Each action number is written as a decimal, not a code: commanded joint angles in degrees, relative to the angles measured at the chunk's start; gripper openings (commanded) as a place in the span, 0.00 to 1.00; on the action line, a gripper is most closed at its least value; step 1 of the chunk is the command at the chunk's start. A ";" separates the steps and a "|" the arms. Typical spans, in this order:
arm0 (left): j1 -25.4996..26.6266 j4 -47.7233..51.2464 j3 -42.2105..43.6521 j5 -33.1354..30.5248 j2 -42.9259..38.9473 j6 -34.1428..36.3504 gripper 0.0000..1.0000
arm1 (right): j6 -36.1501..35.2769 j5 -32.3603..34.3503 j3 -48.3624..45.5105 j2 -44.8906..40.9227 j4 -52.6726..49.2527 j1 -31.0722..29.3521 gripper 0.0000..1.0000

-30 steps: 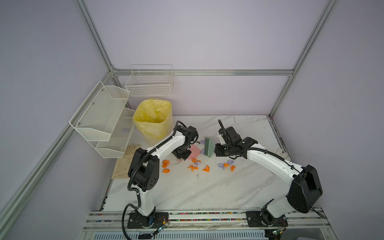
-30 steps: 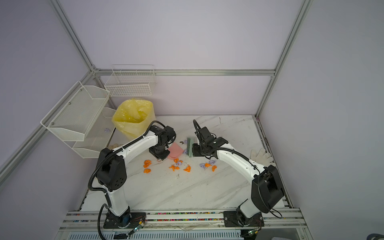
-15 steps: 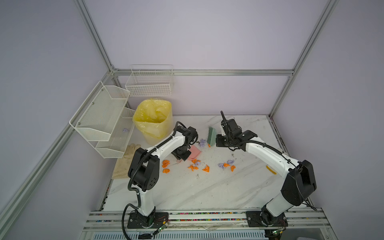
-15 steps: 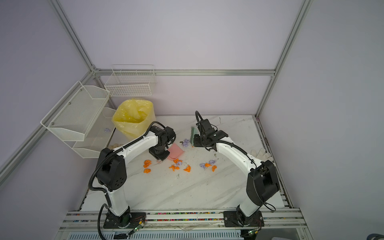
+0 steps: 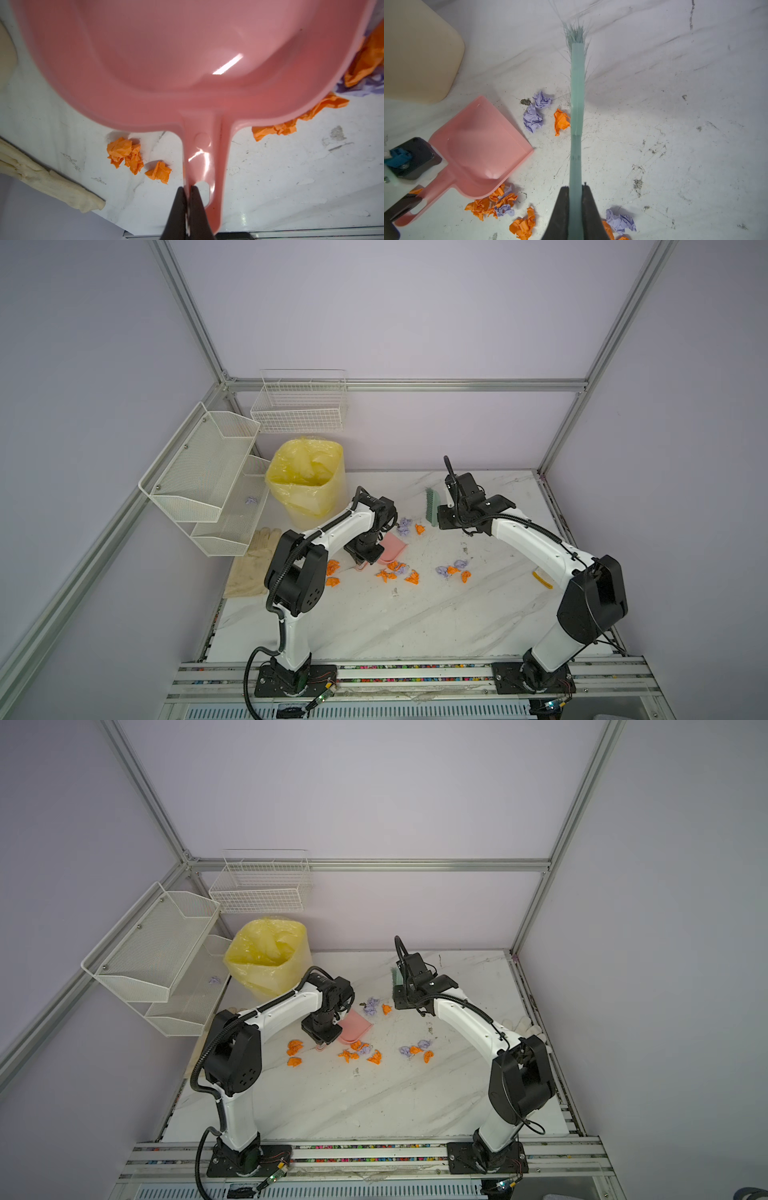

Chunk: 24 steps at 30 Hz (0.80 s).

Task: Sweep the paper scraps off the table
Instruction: 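Brush scraps into the pink dustpan with the right gripper while the left holds it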

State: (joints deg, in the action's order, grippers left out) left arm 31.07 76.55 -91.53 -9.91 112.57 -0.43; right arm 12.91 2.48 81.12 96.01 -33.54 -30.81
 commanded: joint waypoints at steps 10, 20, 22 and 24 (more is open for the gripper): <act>-0.22 2.72 -9.46 3.63 4.36 -0.08 0.00 | -5.86 -9.23 -0.92 1.47 0.84 -3.33 0.00; -0.41 3.34 -10.26 3.40 4.89 0.29 0.00 | -2.34 -16.11 -5.67 -8.45 4.89 -4.80 0.00; -0.55 3.34 -10.22 3.66 4.76 0.27 0.00 | -2.21 -11.55 -4.89 -9.00 4.51 -4.74 0.00; -0.72 3.34 -10.20 4.01 4.61 0.19 0.00 | -2.51 -5.83 -2.56 -7.64 3.13 -4.49 0.00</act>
State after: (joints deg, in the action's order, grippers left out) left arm 30.87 78.00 -96.79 -7.05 118.19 -0.40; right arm 9.82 -9.69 76.40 88.31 -31.48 -35.75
